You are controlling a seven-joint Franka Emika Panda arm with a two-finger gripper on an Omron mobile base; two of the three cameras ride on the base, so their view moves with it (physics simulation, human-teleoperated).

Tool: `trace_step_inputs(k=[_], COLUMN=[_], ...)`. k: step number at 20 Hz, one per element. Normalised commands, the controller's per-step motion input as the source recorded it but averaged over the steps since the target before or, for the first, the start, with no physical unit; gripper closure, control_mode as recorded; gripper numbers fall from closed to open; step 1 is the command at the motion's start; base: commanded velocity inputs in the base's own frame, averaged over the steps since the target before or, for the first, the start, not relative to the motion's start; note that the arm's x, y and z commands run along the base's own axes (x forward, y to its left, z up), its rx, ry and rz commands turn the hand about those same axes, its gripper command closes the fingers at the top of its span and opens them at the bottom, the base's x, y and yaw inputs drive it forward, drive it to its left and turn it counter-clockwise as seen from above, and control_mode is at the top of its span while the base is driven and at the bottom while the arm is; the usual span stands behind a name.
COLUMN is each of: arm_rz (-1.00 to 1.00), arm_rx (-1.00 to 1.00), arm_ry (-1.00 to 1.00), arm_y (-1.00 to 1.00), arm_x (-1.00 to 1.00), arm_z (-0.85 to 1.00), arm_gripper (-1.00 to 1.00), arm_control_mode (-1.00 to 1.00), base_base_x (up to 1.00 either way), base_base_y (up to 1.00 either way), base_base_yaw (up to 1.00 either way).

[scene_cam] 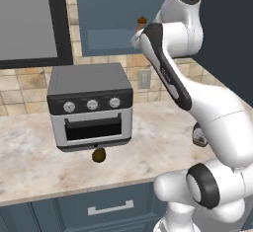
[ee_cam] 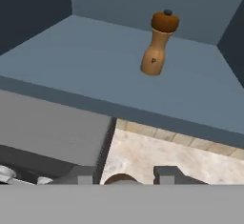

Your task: There are various items on the counter. Only move the condiments/shakers into the cabinet.

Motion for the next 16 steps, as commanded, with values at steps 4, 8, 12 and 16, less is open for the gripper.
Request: trace_step_inputs(k=[4, 8, 12, 16], arm_rz=[0.0, 0.0, -0.01, 0.0], arm_rx=[-0.01, -0.19, -0.08, 0.02], arm_ry=[-0.04, -0.4, -0.44, -0.28], arm_y=[-0.08, -0.43, -0.3, -0.12], arm_x=[-0.14, -0.48, -0.32, 0.0], arm_z=[-0.01, -0.02, 0.06, 0.0], arm_gripper=[1.0, 1.0, 1.0, 1.0], arm_control_mode=[-1.0, -1.0, -1.0, -1.0], base_base_x=[0.0, 0.0, 0.0, 0.0], base_base_y=[0.0, 0.0, 0.0, 0.0], base_base_yaw=[0.0, 0.0, 0.0, 0.0])
